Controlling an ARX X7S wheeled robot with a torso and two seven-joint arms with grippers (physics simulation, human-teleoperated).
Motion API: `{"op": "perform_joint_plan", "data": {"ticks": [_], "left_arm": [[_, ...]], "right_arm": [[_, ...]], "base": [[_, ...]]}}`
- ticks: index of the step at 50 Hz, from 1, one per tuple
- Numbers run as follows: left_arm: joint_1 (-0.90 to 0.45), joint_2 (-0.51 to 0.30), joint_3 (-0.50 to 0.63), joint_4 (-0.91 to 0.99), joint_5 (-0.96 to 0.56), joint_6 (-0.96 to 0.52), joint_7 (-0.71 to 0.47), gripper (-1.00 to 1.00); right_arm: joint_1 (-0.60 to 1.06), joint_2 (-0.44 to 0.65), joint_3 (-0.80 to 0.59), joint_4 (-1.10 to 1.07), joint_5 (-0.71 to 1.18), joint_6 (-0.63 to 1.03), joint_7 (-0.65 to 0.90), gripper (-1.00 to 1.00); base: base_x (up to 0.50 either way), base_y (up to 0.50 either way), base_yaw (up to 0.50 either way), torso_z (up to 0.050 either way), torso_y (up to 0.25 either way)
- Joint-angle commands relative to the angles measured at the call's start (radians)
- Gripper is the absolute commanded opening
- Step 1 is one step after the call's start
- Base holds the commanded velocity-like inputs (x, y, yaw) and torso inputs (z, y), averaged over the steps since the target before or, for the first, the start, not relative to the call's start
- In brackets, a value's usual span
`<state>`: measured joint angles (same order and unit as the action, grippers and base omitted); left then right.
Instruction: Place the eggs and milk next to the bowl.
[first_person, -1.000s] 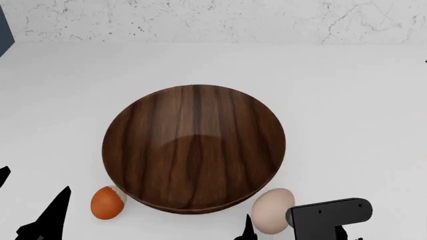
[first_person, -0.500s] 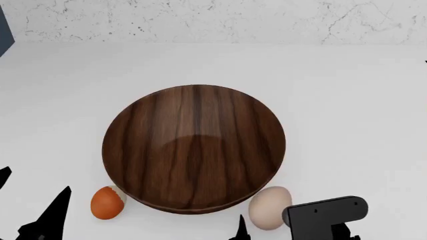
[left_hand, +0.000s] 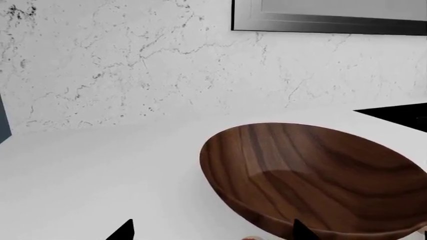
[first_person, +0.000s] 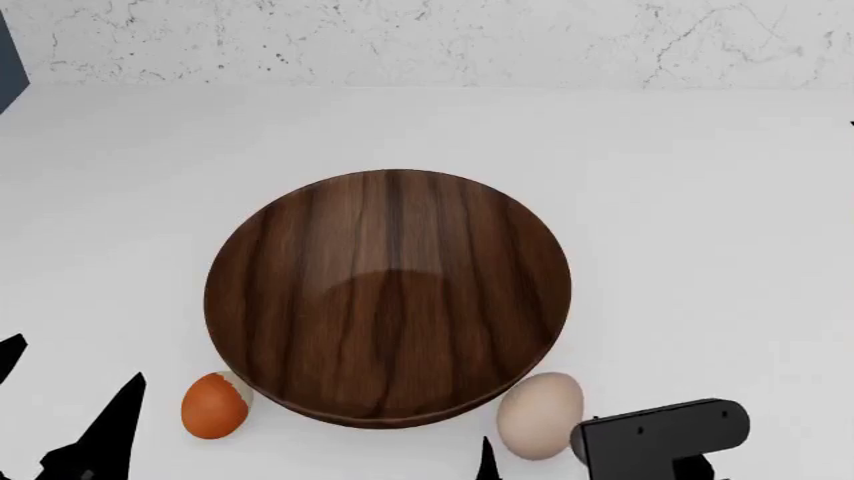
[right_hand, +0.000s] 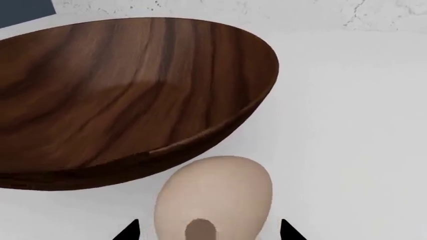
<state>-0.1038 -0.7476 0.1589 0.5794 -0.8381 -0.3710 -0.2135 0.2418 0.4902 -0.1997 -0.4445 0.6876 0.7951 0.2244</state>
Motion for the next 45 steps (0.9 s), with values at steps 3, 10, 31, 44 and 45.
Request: {"op": "perform_joint_plan", "data": {"ticks": [3, 10, 31, 44, 45], "left_arm": [[0.006, 0.0, -0.005, 0.001, -0.002, 0.008, -0.001, 1.0], [0.028, 0.009, -0.03, -0.017, -0.009, 0.039, 0.001, 1.0], [0.039, 0.062, -0.062, 0.034, 0.061, 0.09, -0.108, 1.0], [-0.032, 0.109, -0.058, 0.041, 0.09, 0.084, -0.178, 1.0], [-0.039, 0.114, -0.059, 0.038, 0.088, 0.084, -0.182, 1.0]], "right_arm": [[-0.044, 0.043, 0.056, -0.143, 0.065, 0.065, 0.072, 1.0], [-0.079, 0.07, 0.109, -0.243, 0.113, 0.105, 0.129, 1.0], [-0.017, 0.133, 0.342, -0.556, 0.346, 0.218, 0.41, 1.0], [0.076, 0.132, 0.312, -0.512, 0.173, 0.143, 0.456, 1.0], [0.084, 0.138, 0.301, -0.502, 0.163, 0.146, 0.452, 1.0]], "base": [[0.0, 0.0, 0.0, 0.0, 0.0], [0.0, 0.0, 0.0, 0.0, 0.0], [0.0, 0.0, 0.0, 0.0, 0.0], [0.0, 0.0, 0.0, 0.0, 0.0], [0.0, 0.0, 0.0, 0.0, 0.0]]}}
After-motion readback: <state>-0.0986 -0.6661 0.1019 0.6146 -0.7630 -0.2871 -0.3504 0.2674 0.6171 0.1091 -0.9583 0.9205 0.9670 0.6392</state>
